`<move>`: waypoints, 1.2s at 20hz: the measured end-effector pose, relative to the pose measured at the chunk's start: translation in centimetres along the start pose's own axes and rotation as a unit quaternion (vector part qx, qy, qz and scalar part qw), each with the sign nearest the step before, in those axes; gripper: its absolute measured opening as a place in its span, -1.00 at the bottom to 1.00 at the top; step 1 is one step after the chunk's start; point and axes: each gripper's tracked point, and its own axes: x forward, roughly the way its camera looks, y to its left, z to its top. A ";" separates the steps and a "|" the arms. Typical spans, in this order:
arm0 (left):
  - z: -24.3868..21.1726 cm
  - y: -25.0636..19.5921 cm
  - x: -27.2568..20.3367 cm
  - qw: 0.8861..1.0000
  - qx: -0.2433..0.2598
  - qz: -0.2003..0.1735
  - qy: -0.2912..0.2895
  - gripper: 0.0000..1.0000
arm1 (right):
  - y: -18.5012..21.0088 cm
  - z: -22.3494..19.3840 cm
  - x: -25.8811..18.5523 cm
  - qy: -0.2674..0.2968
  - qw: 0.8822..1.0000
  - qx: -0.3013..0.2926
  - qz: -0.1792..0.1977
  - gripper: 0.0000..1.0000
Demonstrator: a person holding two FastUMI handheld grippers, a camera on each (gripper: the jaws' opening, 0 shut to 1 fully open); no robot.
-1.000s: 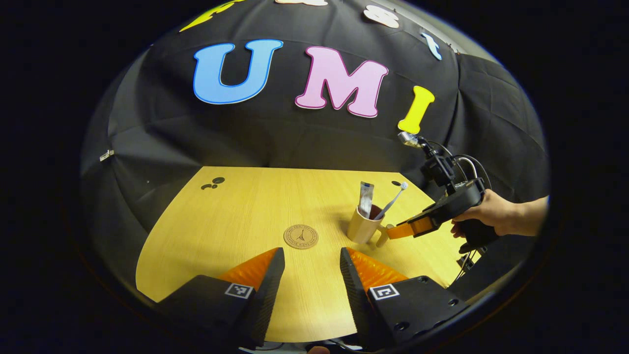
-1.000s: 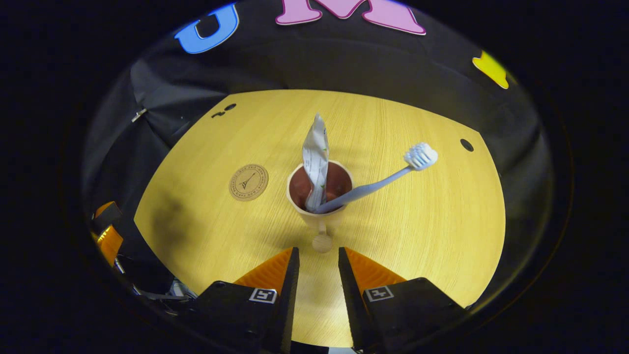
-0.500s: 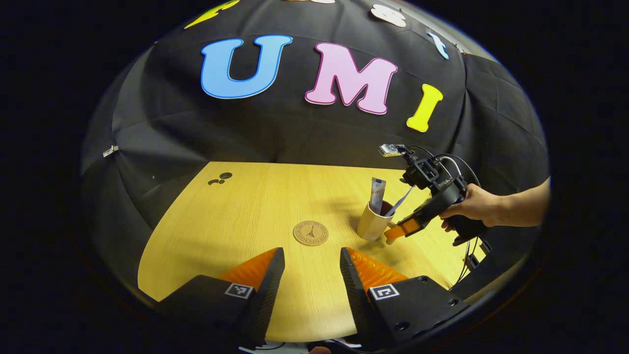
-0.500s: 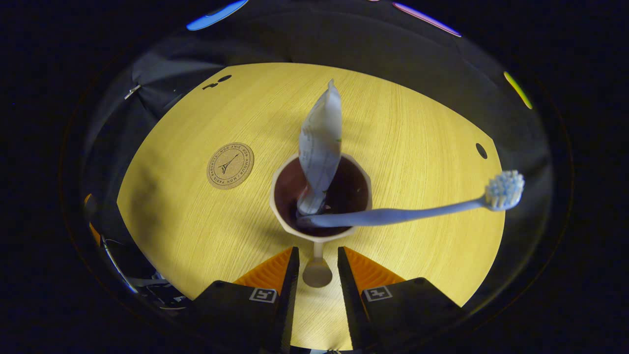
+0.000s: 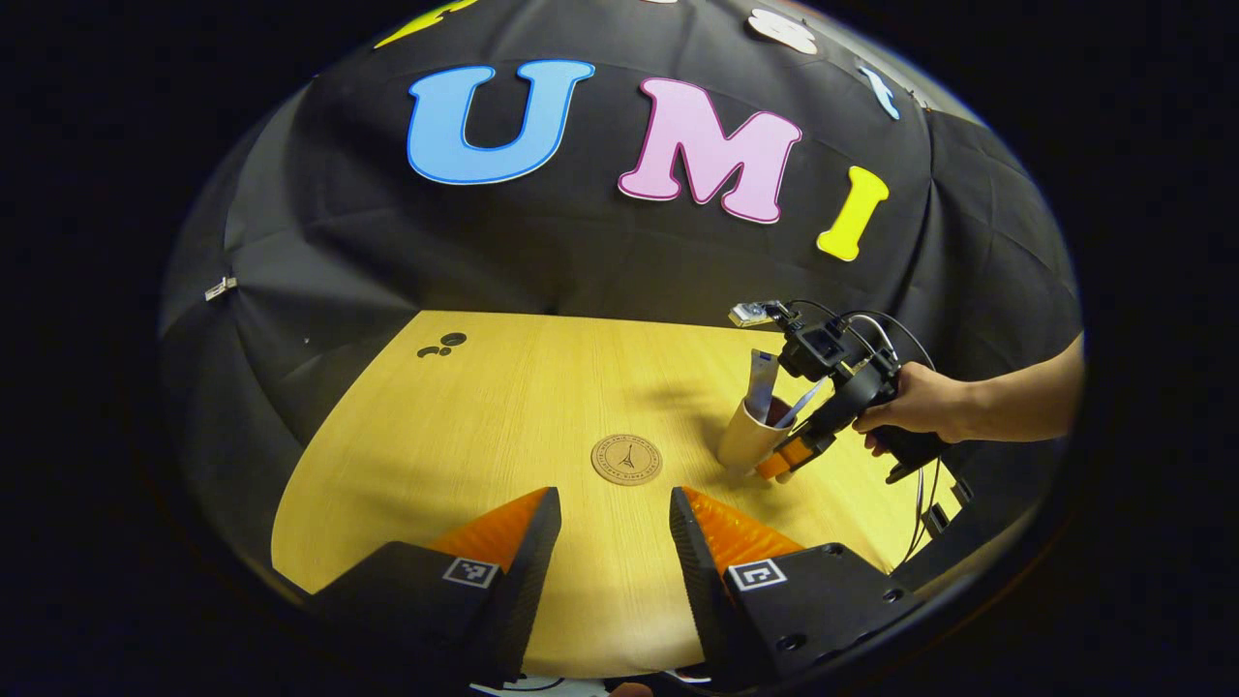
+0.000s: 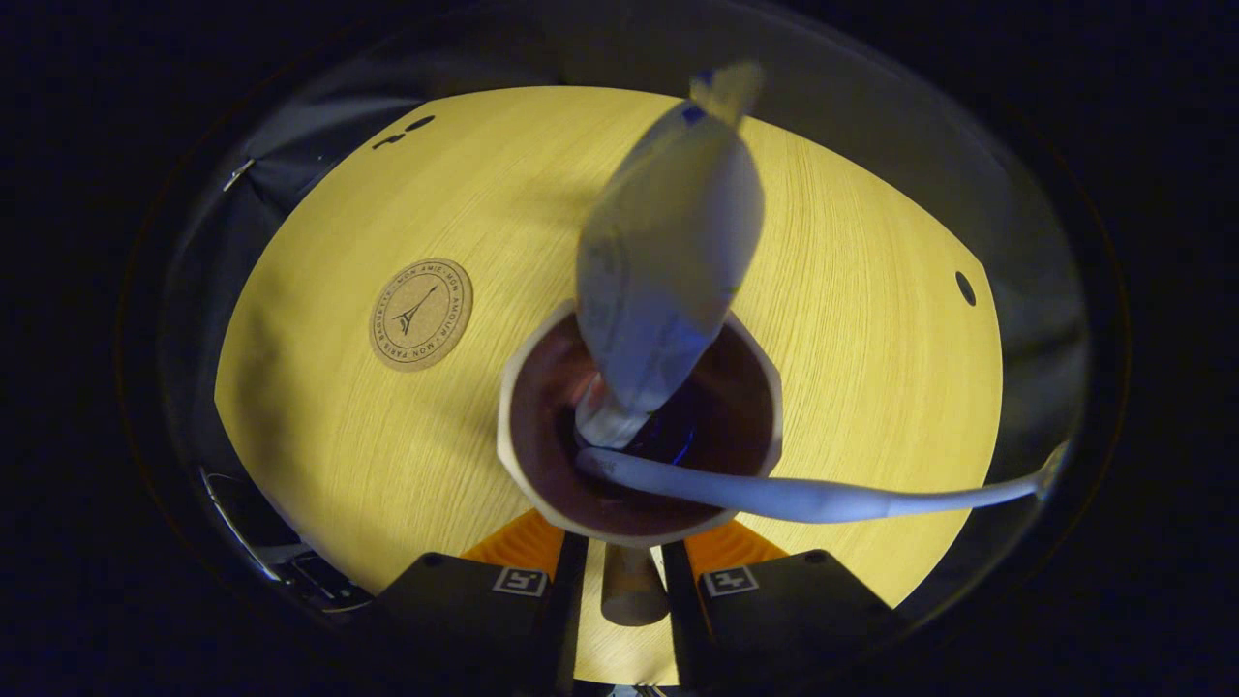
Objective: Put the toothbrush and toothpaste on the desktop into the cup, then pick up the cup and place it on the coaster on the desktop.
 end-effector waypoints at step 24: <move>0.4 1.6 -1.6 1.000 -0.004 -0.014 -0.018 0.51 | 4.1 3.0 -4.0 -0.029 0.996 -0.067 0.045 -0.42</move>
